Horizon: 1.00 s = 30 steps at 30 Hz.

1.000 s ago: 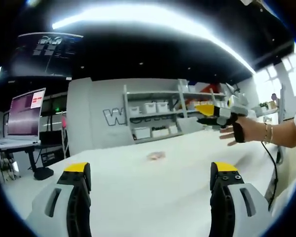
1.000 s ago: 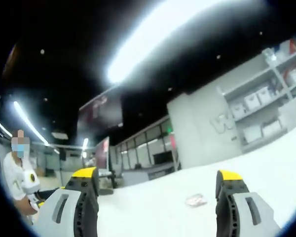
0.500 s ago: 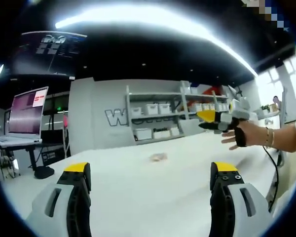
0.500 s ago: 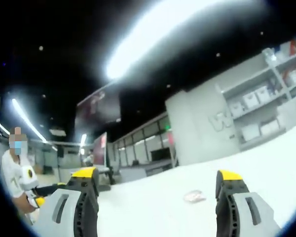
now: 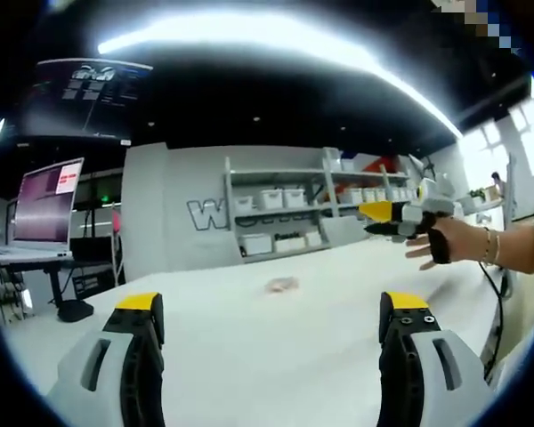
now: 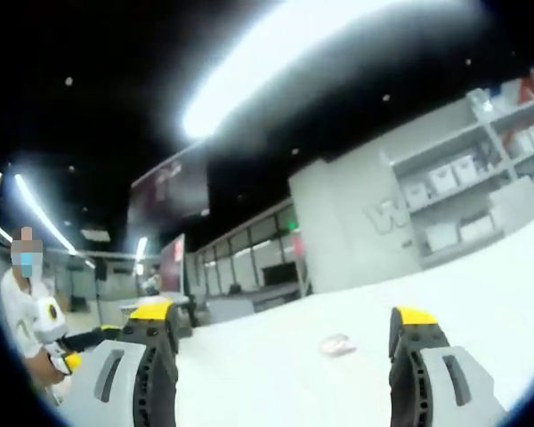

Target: Open the resealable bag by pulling the two sides of the seal apart until the entire bag opening is separated and visibly accessible.

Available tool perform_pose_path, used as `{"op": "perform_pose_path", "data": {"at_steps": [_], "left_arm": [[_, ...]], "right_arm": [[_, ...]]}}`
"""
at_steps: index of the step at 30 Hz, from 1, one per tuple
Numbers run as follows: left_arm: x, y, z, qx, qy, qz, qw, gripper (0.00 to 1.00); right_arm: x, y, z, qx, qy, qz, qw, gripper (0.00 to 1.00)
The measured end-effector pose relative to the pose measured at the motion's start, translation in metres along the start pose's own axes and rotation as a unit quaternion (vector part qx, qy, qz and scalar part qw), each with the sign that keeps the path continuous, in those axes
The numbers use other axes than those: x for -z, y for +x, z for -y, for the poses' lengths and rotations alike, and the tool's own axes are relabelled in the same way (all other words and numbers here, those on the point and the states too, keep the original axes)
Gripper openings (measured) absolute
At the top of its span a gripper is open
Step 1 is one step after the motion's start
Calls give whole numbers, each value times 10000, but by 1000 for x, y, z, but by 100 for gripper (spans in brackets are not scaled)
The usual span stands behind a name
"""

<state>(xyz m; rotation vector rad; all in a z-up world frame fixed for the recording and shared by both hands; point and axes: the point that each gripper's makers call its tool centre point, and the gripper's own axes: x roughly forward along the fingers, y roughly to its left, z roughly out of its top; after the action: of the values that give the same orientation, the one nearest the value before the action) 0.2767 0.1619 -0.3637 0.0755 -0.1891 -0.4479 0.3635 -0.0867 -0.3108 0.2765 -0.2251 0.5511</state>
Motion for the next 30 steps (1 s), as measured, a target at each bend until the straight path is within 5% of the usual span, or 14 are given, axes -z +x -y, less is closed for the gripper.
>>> {"op": "perform_pose_path", "data": {"at_steps": [15,30], "left_arm": [[4,-1,0,-53,-100,84,9999,100],[-2,-1,-9,-193,-29,320,9993,100]], "right_arm": [[-10,-26,5,253,-72,218,9994,100],[-23,-38,-15,198,-374,423,9982,100]]}}
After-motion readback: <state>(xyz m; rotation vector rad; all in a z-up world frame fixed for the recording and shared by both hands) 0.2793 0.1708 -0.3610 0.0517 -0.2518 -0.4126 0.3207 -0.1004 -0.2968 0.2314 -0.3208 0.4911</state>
